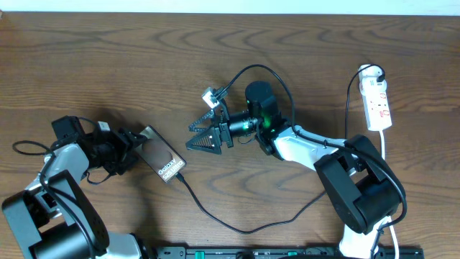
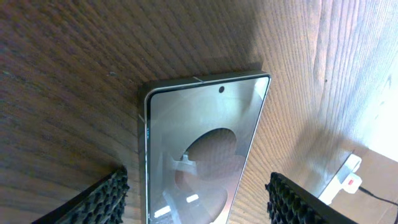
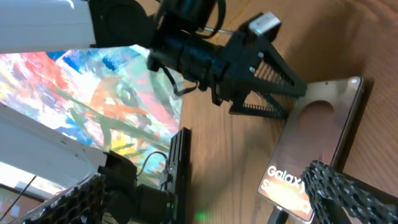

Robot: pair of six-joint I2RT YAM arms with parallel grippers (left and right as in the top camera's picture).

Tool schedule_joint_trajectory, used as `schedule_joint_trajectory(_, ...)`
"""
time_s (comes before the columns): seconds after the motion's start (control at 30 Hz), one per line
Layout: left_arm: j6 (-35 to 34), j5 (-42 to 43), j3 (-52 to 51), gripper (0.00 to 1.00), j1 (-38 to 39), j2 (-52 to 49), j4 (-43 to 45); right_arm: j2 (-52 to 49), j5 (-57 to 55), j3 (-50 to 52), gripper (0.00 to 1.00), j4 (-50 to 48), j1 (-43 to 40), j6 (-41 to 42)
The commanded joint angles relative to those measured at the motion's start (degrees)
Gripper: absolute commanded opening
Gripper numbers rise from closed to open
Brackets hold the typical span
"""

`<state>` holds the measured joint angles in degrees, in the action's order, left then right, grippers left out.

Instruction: Plug charger to phone and switch on socket

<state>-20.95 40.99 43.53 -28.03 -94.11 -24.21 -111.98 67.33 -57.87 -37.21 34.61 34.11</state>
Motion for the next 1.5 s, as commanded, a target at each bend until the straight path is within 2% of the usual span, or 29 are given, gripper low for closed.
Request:
schedule_joint_trajectory(0.0,3.28,-3.45,-0.98,0.73,-0.17,1.49,-0.74,0.96,0.68,-0.9,0.99,0.92,-0.57,-0.52)
schedule_joint_trajectory(0.13,5.44,0.17,-0.96,0.82,-0.17,7.41,-1.05,0.96,-0.44,-0.9,0.99,0.9,-0.57,-0.48)
schedule_joint_trajectory(0.27,5.51,2.58,-0.96,0.86,0.04,15.02,-1.38,0.96,-4.5,-0.9,0.99,3.32,-0.68,0.0)
schedule_joint_trajectory(0.53,5.46,4.31,-0.57,0.88,6.05,28.24,-2.56,0.96,-14.53,-0.94,0.99,15.65,-3.3,1.79)
schedule_joint_trajectory(0.6,5.42,1.09,0.37,0.89,9.44,30.38,-3.74,0.96,-14.47,-0.96,0.99,18.16,-5.27,3.19)
schedule_joint_trajectory(0.8,5.46,-18.71,6.75,0.89,22.73,31.19,-11.37,1.09,-9.75,-1.07,0.91,23.15,-12.2,3.74)
schedule_joint_trajectory(0.93,5.46,-28.33,11.15,0.89,31.15,29.79,-13.97,1.97,-12.09,-2.34,0.93,28.55,-17.33,0.79)
schedule_joint_trajectory(1.03,5.46,-31.63,13.51,0.89,36.39,28.68,-14.71,2.73,-12.46,-5.86,0.94,36.54,-21.4,-3.23)
schedule_joint_trajectory(1.17,5.46,-35.76,14.14,0.89,41.42,27.41,-13.44,4.15,-18.01,-14.73,0.95,56.0,-24.94,-14.01)
schedule_joint_trajectory(1.33,5.46,-37.64,14.14,0.89,43.78,25.33,-12.09,5.14,-43.87,-33.16,0.96,86.16,-25.88,-26.34)
schedule_joint_trajectory(1.47,5.46,-37.64,14.12,0.89,43.76,23.12,-12.02,5.18,-66.42,-46.38,0.96,99.65,-25.92,-26.49)
